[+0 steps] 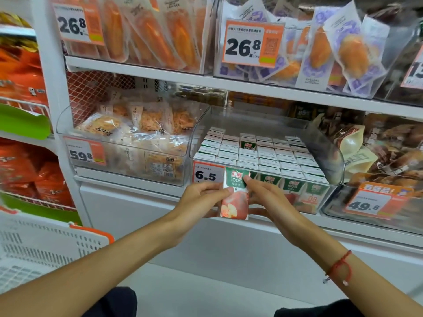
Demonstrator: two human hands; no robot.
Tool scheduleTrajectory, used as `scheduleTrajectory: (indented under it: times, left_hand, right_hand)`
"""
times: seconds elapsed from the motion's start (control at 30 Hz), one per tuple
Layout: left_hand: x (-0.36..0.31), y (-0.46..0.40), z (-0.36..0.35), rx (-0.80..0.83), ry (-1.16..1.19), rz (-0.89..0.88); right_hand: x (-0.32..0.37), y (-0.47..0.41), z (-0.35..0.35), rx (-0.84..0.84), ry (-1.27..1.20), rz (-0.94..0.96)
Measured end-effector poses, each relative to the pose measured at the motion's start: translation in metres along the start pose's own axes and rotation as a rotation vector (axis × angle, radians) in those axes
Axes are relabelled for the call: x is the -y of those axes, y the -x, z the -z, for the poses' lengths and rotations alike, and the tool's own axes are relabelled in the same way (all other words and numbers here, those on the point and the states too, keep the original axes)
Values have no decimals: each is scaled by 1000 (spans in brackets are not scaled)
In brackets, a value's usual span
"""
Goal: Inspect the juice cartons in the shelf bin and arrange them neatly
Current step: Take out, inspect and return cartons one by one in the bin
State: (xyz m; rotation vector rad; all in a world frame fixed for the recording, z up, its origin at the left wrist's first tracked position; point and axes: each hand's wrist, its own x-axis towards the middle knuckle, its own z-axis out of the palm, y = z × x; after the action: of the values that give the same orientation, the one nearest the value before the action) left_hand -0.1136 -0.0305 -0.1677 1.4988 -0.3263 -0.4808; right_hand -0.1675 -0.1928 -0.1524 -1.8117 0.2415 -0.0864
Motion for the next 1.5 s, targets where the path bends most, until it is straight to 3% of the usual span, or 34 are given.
scheduleTrajectory:
  times: [0.27, 0.37, 0.5, 0.67, 0.77, 0.97, 1.1, 1.23, 1.33, 1.5]
  left_hand:
    - [5, -4, 3, -60, -10, -47]
    - [6, -2, 5, -76, -55, -115]
    - [6, -1, 5, -169, -95, -236]
    - [3, 0, 0, -188, -51, -158]
    - [3, -4, 6, -177, -73, -79]
    - [-4, -3, 14, 79, -138, -42]
    - [-5, -3, 13, 27, -30, -70]
    - [-7, -1, 14, 77, -40, -115]
    - [-7, 2, 10, 80, -37, -168]
    - [-8, 4, -1, -122, 0, -317]
  right_hand:
    - [-1, 5, 4, 210, 30, 60]
    - [-1, 6, 1, 111, 55, 121]
    - [-2, 8, -6, -98, 277, 270]
    - [-3, 11, -10, -172, 420, 351]
    - [-1, 10, -7, -102, 371, 320]
    - [3, 7, 9, 81, 114, 181]
    - [-2, 7, 15, 187, 60, 76]
    - [1, 9, 14, 312, -5, 42]
    - [3, 11, 13, 251, -18, 101]
    - [1, 9, 8, -6, 34, 159]
